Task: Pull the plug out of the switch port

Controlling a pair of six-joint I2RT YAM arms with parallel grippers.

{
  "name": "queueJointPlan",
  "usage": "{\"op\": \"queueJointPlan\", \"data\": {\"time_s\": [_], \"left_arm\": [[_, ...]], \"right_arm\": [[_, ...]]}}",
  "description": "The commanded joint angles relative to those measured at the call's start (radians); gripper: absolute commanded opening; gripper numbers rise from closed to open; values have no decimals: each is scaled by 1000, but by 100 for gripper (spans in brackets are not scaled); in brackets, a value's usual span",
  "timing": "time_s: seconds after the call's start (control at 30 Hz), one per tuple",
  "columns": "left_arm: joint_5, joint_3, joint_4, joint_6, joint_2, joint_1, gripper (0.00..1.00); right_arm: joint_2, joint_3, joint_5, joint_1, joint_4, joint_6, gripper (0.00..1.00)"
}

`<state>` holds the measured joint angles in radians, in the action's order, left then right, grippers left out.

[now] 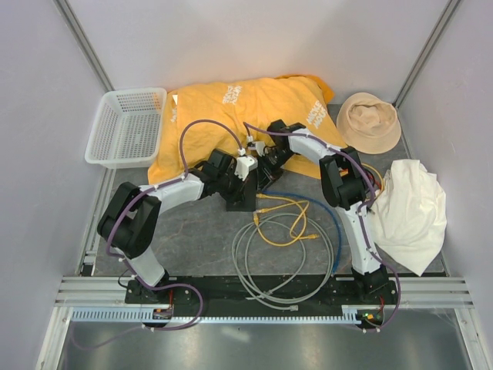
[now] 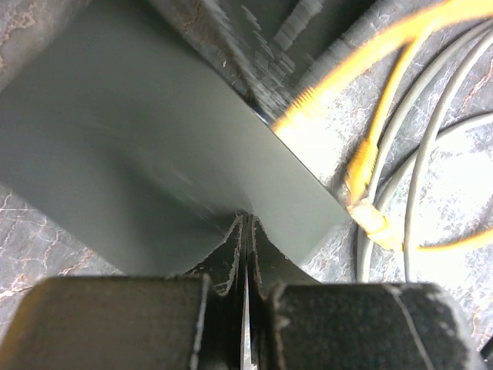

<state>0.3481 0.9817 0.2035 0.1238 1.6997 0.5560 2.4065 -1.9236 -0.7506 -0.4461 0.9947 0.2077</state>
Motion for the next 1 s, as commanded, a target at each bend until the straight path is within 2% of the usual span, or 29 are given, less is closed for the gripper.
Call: {"op": "queueJointPlan", "data": {"time_s": [0.0,0.17,0.53,0.83,0.93,0.97], "left_arm": [[-21,-15,94,31,35,10,2],[-23,-26,83,33,20,12,1],[-26,-20,86,37,25,12,2],[-27,-37,74,43,3,18,2],[-38,-51,73,57,-17,30,2],[-38,-54,70,62,-20,31,2]], "right_arm": [[34,-45,364,55,-120,113,0],[-58,126,292,58,-120,116,0],[-196,-14,312,70,-68,183,0],[-210,77,307,127,-38,246,0],[-254,-1,264,170,-16,252,0],[-263,-76,257,194,16,283,0]]}}
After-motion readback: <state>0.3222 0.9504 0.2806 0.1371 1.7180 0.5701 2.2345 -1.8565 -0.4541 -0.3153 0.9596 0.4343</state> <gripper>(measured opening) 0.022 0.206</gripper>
